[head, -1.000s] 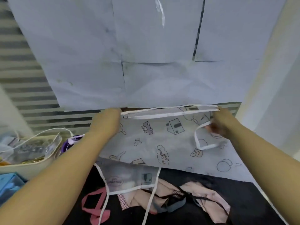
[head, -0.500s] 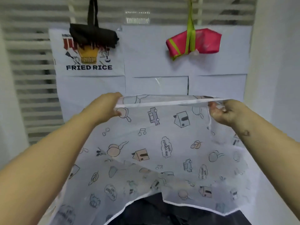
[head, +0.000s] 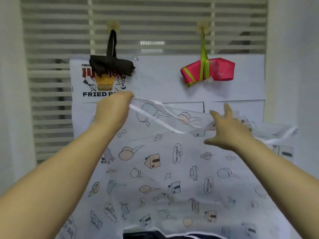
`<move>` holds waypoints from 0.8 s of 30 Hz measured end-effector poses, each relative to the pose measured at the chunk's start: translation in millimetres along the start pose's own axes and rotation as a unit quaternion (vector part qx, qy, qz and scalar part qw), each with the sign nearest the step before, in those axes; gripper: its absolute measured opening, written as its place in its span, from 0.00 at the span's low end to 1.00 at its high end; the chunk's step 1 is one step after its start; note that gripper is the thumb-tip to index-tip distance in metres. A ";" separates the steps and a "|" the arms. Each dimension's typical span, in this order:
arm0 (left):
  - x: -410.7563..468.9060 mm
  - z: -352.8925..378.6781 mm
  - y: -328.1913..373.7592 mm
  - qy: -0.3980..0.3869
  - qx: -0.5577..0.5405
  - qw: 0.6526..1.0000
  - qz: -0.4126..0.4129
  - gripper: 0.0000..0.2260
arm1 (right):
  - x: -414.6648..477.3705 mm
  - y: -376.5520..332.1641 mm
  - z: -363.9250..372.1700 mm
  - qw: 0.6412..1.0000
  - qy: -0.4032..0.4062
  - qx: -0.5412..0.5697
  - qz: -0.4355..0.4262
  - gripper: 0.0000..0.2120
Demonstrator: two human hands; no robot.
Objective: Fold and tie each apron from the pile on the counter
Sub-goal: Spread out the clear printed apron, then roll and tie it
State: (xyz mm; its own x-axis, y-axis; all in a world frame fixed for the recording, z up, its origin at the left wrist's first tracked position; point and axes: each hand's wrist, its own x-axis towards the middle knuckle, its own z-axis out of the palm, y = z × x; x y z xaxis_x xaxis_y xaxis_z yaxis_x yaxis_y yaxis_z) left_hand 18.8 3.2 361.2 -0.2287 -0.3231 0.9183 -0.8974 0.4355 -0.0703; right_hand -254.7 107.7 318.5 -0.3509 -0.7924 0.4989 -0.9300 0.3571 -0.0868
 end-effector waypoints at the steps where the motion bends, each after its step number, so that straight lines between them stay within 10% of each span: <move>1: 4.7 -2.3 7.5 -0.001 0.003 1.000 0.026 0.11 | -5.5 -17.9 -9.0 0.999 0.037 -0.015 -0.037 0.49; 5: 21.8 -10.4 42.0 -0.010 -0.017 0.995 0.096 0.13 | -3.6 -67.5 -18.8 0.985 0.125 0.003 -0.119 0.53; 10: 30.5 -14.8 61.5 -0.063 -0.018 0.990 0.127 0.11 | 39.3 -59.8 -22.3 0.993 0.091 0.035 -0.068 0.08; 14: 15.0 -2.3 49.1 -0.197 0.069 0.973 0.099 0.11 | 66.9 -34.3 -14.1 0.997 0.013 -0.003 -0.081 0.07; 20: 7.0 21.6 12.0 -0.123 -0.014 0.992 -0.028 0.08 | 73.3 -7.5 -3.2 0.991 -0.055 0.105 -0.068 0.08; 22: -1.5 26.3 5.7 -0.203 -0.148 0.961 -0.114 0.13 | 71.1 -4.0 -1.5 0.986 -0.047 0.140 -0.073 0.08; 24: -21.8 27.9 10.6 -0.384 -0.304 0.856 -0.164 0.36 | 68.1 -2.7 -2.1 0.980 -0.038 0.178 -0.076 0.09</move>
State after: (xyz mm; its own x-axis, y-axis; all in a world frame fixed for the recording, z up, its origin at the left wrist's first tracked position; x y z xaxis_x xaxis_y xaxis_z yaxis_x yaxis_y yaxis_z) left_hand 3.7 -8.5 329.6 -0.3914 -0.8677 0.3065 -0.6524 0.4966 0.5725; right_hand -275.8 53.9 354.5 -0.1993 -0.8623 0.4656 -0.9468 0.0470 -0.3183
